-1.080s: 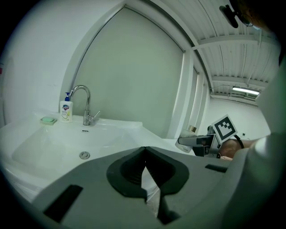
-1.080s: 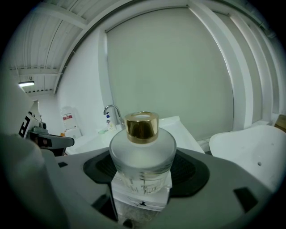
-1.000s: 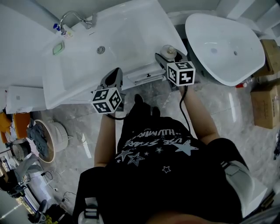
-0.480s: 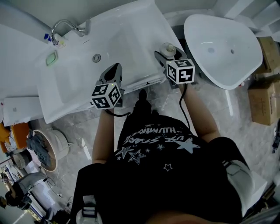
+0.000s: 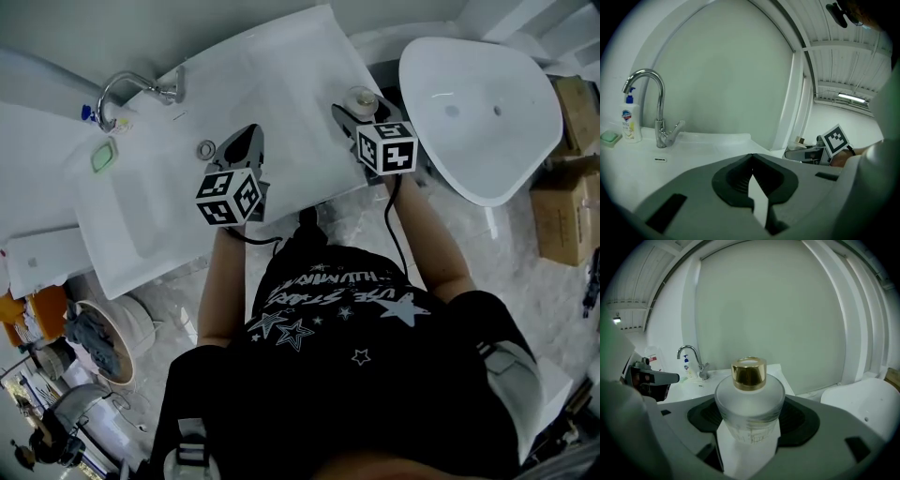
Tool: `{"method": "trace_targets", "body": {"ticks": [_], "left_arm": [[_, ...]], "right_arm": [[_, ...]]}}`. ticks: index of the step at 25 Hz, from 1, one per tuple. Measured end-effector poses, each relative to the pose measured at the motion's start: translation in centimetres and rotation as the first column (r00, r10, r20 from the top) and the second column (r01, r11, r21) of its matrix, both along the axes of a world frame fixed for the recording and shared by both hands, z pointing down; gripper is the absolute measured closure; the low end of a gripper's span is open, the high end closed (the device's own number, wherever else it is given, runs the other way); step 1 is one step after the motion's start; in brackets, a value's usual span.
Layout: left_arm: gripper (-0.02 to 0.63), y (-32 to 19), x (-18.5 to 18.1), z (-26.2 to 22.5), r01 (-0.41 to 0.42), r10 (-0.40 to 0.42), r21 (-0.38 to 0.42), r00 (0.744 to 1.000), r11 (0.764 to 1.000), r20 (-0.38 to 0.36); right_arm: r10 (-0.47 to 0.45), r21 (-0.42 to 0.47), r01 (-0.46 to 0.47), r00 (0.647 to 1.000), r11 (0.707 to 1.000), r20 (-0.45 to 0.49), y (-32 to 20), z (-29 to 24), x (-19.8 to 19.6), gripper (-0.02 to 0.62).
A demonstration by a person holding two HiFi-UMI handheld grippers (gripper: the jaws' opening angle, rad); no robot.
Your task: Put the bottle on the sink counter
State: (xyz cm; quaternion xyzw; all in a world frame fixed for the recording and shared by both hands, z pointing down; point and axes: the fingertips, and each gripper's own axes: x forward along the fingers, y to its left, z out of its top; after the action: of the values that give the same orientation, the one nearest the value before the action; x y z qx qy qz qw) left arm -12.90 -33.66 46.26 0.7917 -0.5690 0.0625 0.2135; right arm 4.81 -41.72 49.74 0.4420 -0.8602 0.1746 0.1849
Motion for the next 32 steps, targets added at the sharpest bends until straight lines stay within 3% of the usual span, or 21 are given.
{"method": "trace_targets", "body": {"ticks": [13, 32], "left_arm": [[0.598, -8.2, -2.6, 3.3, -0.028, 0.028, -0.047, 1.000, 0.999, -0.009], [0.598, -11.1, -4.0, 8.0, -0.032, 0.026, -0.130, 0.999, 0.991, -0.043]], "right_arm": [[0.048, -0.030, -0.049, 0.999, 0.998, -0.025, -8.4, 3.3, -2.9, 0.275], [0.053, -0.060, -0.058, 0.996, 0.997, -0.078, -14.1, 7.6, -4.9, 0.275]]}}
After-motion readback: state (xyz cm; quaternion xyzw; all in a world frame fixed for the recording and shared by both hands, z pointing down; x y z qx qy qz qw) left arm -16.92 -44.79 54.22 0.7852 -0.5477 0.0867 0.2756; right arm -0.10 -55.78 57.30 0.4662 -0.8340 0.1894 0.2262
